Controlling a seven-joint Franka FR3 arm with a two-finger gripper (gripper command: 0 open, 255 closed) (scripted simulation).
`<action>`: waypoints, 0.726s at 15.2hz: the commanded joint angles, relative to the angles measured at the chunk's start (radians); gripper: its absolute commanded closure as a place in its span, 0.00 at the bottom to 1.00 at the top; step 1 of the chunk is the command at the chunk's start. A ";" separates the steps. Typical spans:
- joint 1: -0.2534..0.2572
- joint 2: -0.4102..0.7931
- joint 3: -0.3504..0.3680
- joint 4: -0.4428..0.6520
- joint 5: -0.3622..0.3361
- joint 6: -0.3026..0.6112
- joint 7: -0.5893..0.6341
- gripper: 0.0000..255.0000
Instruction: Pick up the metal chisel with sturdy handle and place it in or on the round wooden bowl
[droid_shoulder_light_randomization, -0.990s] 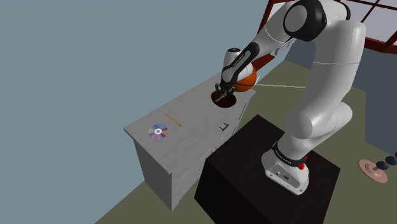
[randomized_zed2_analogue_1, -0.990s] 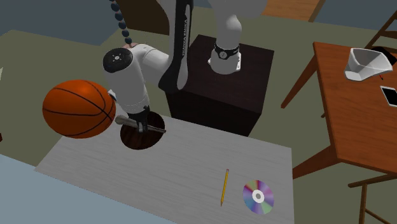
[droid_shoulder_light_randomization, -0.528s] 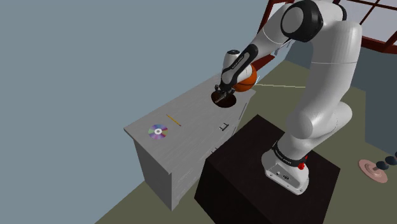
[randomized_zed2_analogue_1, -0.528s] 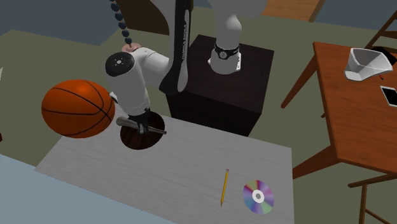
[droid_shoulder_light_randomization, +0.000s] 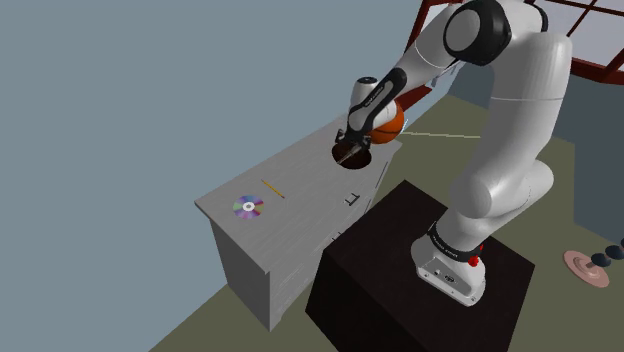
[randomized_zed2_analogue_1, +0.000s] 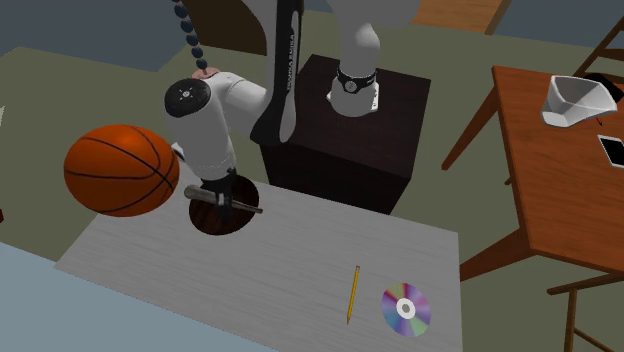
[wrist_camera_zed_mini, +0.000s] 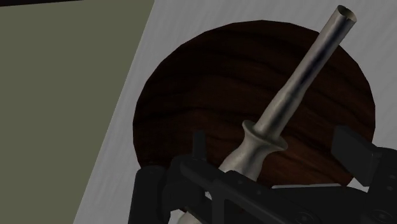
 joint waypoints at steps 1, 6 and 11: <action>-0.006 -0.050 0.011 -0.010 0.013 -0.040 -0.012 0.00; -0.010 -0.109 0.023 -0.019 0.030 -0.090 -0.024 0.00; -0.010 -0.109 0.023 -0.019 0.030 -0.090 -0.024 0.00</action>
